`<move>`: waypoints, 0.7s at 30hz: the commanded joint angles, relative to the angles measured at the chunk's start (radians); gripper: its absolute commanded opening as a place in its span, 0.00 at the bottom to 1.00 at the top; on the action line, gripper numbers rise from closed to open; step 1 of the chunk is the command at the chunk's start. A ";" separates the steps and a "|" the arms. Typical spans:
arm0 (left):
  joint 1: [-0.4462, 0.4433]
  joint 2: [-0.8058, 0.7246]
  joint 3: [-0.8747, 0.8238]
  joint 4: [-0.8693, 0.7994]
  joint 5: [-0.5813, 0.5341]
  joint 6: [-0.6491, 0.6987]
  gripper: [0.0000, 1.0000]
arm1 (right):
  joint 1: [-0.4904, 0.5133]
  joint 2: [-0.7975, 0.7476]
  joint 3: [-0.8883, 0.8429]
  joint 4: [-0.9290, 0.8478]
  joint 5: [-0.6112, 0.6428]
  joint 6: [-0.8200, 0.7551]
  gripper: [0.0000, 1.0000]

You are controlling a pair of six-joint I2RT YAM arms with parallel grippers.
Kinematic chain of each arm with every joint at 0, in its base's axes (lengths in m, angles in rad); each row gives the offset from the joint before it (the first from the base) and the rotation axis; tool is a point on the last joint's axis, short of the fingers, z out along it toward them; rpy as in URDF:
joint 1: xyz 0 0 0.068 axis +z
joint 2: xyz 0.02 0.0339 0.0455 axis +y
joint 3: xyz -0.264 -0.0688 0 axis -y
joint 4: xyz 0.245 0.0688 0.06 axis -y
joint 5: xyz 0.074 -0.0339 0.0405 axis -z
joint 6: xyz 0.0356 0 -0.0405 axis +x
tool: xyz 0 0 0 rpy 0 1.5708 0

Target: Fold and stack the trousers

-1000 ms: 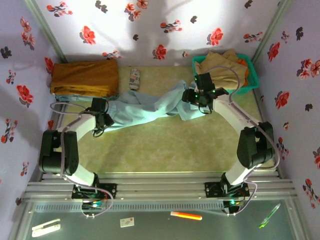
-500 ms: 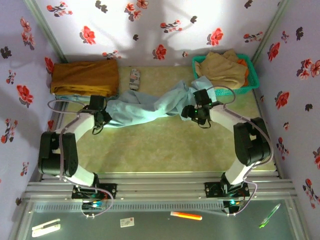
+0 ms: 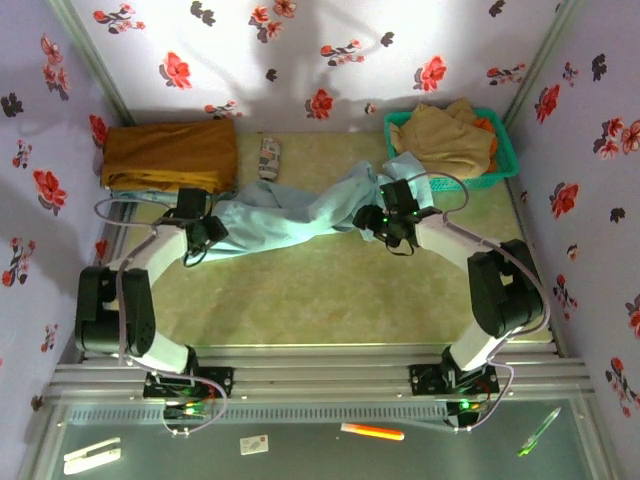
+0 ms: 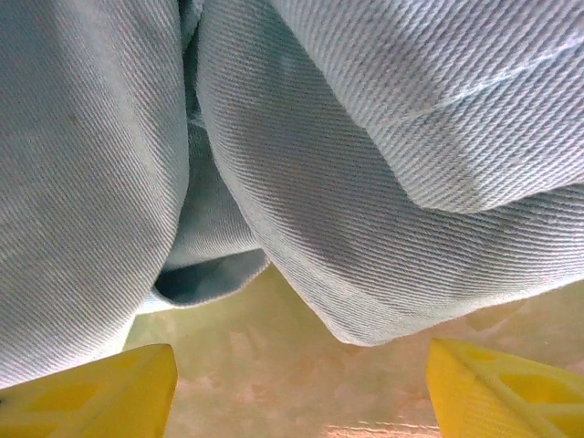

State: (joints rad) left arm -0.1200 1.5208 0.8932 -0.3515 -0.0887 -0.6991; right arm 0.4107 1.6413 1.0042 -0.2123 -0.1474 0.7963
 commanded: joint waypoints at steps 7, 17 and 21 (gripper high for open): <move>0.010 0.115 0.029 0.068 -0.047 -0.042 0.19 | -0.016 0.154 0.050 0.047 0.008 0.136 0.77; 0.019 -0.028 -0.003 0.099 -0.114 -0.022 0.00 | -0.065 0.103 0.122 -0.064 0.083 0.029 0.00; 0.026 -0.120 0.007 0.061 -0.119 -0.018 0.00 | -0.072 0.026 0.128 -0.110 0.113 -0.020 0.00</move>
State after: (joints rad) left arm -0.1097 1.4715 0.8948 -0.2844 -0.1585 -0.7307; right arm 0.3527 1.7515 1.0931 -0.2703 -0.1043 0.8368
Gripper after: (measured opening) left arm 0.037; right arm 0.063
